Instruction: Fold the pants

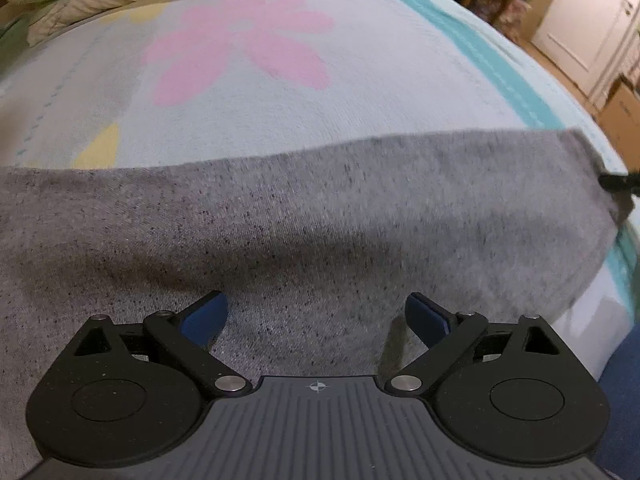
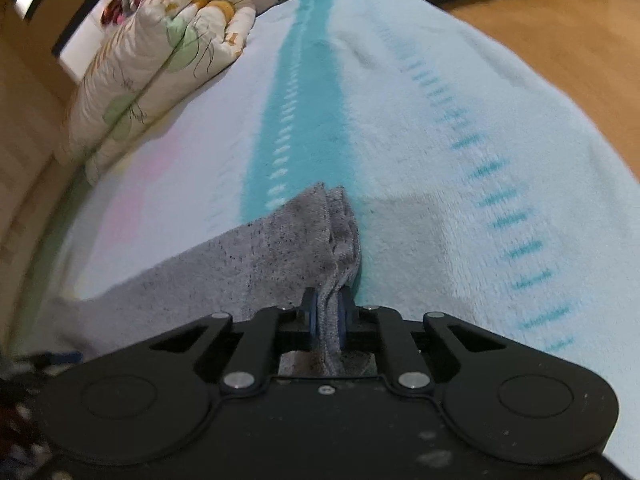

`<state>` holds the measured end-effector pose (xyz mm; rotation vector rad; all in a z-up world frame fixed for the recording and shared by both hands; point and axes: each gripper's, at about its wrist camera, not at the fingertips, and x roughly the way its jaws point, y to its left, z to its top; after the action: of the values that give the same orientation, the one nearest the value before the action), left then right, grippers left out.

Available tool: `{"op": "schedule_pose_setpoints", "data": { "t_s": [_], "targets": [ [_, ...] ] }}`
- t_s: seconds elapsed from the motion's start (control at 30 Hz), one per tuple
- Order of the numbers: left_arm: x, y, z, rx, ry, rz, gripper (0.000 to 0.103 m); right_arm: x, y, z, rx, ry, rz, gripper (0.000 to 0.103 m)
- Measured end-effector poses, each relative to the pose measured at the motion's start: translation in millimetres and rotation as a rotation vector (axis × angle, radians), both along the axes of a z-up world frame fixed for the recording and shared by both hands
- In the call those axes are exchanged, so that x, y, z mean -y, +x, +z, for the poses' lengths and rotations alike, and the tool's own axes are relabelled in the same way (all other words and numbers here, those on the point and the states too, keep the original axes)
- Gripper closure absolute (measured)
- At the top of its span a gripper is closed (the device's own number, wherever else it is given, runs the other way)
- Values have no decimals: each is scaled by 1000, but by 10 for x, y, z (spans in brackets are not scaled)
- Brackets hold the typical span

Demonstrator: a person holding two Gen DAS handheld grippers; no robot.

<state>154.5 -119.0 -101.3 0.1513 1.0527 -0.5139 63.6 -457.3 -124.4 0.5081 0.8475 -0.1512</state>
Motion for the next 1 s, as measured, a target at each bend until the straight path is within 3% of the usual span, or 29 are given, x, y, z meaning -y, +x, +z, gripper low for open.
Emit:
{"op": "schedule_pose_setpoints", "data": {
  "t_s": [0.1, 0.27, 0.37, 0.5, 0.57, 0.7, 0.87, 1.0],
  "targets": [
    [116, -20, 129, 11, -51, -18, 12, -132, 56, 150, -11, -160, 0, 99],
    [536, 47, 223, 0, -112, -84, 12, -112, 144, 10, -59, -144, -15, 98],
    [778, 76, 232, 4, -143, -112, 12, -35, 84, 56, -36, -88, -38, 92],
    [989, 163, 60, -17, -114, -113, 11, 101, -83, 146, -13, -70, -86, 68],
    [1030, 205, -69, -44, -93, -94, 11, 188, -177, 154, -25, -31, -105, 66],
    [1111, 131, -82, -7, -44, -127, 10, 249, -402, 144, -42, 47, -133, 63],
    [1149, 126, -104, -1, -48, -133, 10, 143, -635, 45, -47, 157, -128, 60],
    [1103, 139, -84, -9, -50, -133, 9, 35, -647, -80, -21, 173, -130, 58]
  ]
}}
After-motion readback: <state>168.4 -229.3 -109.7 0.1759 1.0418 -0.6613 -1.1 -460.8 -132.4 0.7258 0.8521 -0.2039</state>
